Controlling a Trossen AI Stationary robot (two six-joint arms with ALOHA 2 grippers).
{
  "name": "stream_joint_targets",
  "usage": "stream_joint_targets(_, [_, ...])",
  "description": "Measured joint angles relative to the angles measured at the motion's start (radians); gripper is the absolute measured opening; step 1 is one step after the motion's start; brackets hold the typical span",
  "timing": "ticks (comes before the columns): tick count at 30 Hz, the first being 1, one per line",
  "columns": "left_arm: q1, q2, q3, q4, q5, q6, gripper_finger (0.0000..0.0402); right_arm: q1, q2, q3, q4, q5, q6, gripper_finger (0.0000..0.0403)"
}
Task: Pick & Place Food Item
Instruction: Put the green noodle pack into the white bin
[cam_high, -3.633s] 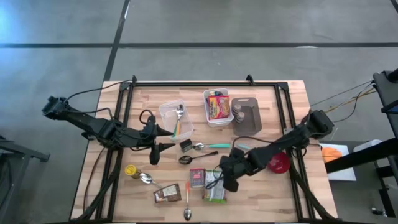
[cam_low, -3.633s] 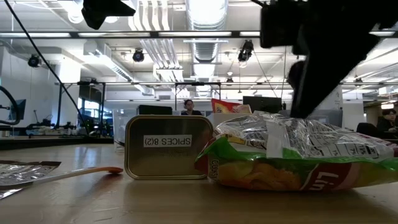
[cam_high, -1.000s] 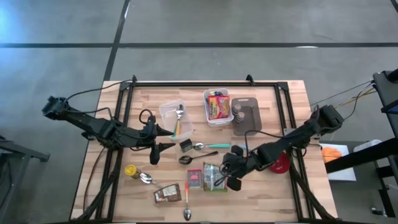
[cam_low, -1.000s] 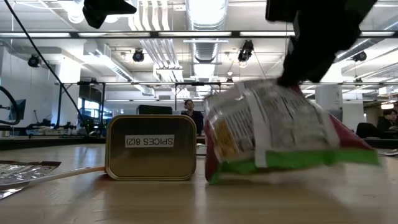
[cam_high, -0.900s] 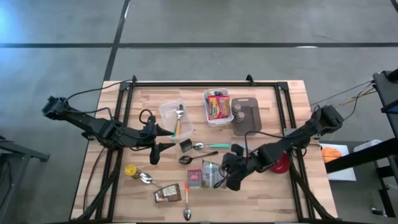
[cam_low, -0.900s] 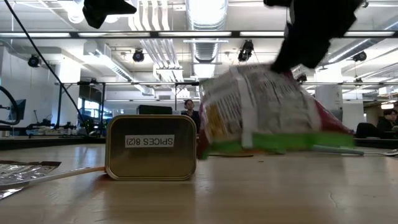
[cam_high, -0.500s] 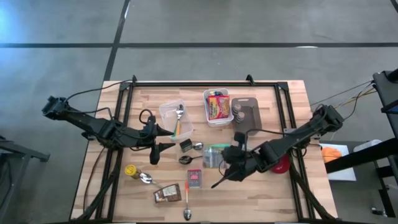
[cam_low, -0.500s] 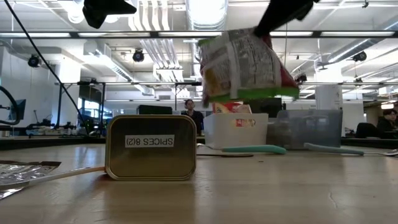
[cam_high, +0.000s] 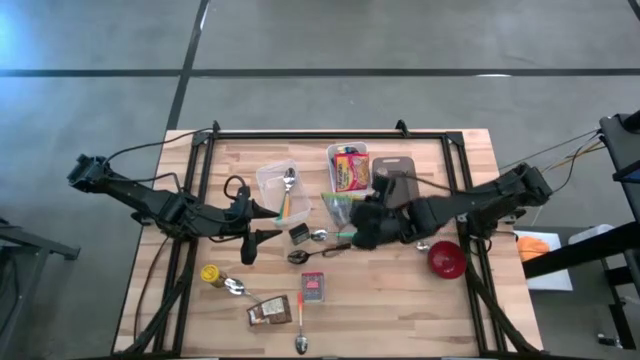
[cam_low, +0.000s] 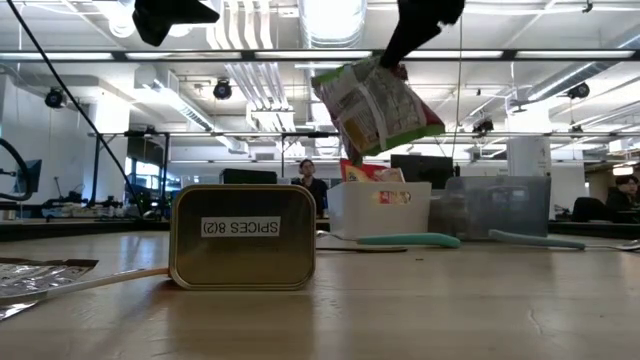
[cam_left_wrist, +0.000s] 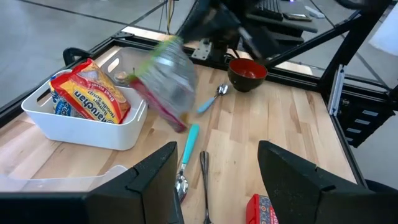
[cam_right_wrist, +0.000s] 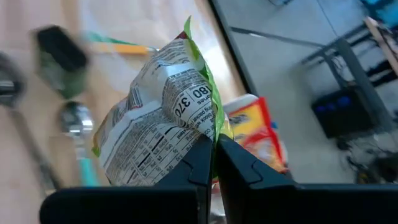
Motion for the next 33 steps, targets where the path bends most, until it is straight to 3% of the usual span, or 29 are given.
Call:
stream_joint_targets(12, [0.0, 0.0, 0.0, -0.004, 0.0, 0.008, 0.0225, -0.223, -0.013, -0.016, 0.07, 0.008, -0.226, 0.001])
stream_joint_targets(18, [0.0, 0.0, 0.0, -0.005, 0.0, 0.008, 0.0225, -0.29, -0.013, -0.067, 0.178, -0.059, -0.302, 0.001])
stream_joint_targets(24, [0.0, 0.0, 0.0, -0.009, 0.0, 0.008, 0.0225, -0.313, -0.026, -0.189, 0.36, -0.106, -0.351, 0.001])
stream_joint_targets(33, [0.001, 0.0, 0.0, -0.01, 0.0, 0.008, 0.0225, -0.318, -0.146, -0.446, 0.632, -0.113, -0.338, 0.001])
